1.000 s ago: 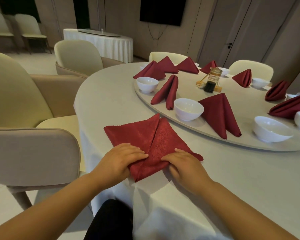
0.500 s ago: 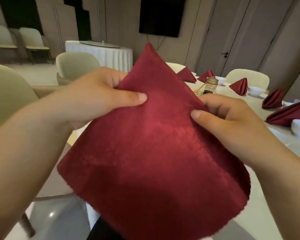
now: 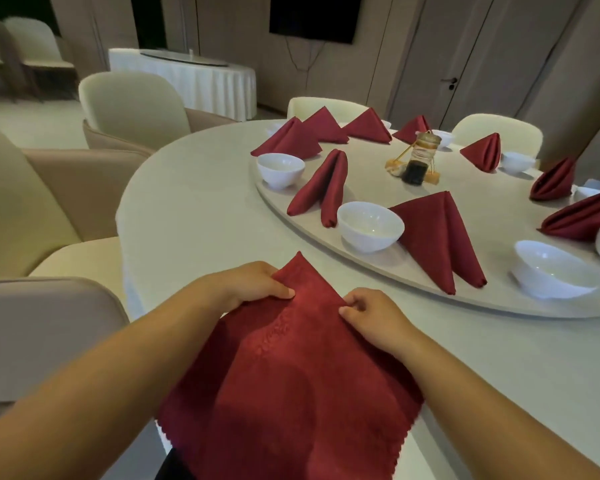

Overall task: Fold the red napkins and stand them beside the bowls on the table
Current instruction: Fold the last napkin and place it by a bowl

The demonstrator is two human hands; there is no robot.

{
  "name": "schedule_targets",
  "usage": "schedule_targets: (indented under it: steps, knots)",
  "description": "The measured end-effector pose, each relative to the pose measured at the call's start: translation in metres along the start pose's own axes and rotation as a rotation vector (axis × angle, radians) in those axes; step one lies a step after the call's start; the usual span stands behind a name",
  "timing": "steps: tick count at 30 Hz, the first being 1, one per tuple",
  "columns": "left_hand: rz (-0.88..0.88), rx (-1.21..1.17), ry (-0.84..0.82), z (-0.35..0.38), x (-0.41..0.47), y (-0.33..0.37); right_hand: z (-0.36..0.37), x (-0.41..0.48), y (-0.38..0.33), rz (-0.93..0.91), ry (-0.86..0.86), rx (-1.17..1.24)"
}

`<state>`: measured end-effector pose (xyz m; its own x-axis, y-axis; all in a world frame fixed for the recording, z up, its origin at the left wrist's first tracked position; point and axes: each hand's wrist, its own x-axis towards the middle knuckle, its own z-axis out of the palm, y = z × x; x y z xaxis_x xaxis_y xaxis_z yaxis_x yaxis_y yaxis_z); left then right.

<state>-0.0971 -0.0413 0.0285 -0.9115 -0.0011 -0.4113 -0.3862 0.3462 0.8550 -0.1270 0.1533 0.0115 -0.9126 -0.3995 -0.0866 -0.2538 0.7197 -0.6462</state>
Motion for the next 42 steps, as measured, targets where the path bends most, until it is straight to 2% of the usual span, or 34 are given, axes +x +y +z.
schedule_targets:
  steps: [6, 14, 21, 28, 36, 42]
  knots:
    - [0.012, 0.064, 0.092, -0.013, 0.034, 0.0, 0.008, 0.035, -0.002, -0.027, 0.077, -0.221]
    - [0.115, 0.169, 0.245, -0.029, 0.063, 0.006, 0.006, 0.071, -0.01, -0.018, 0.157, -0.288]
    - [0.125, 0.232, 0.223, -0.058, 0.031, -0.008, -0.012, 0.051, 0.014, 0.004, 0.094, -0.189]
    - [0.135, 0.17, 0.364, -0.09, -0.042, -0.066, -0.046, 0.006, 0.046, 0.111, -0.022, 0.133]
    - [0.043, 0.239, 0.311, -0.082, -0.058, -0.072, -0.042, 0.007, 0.045, 0.138, -0.036, 0.098]
    - [0.045, 0.436, 0.307, -0.076, -0.05, -0.07, -0.038, 0.011, 0.044, 0.125, -0.04, 0.022]
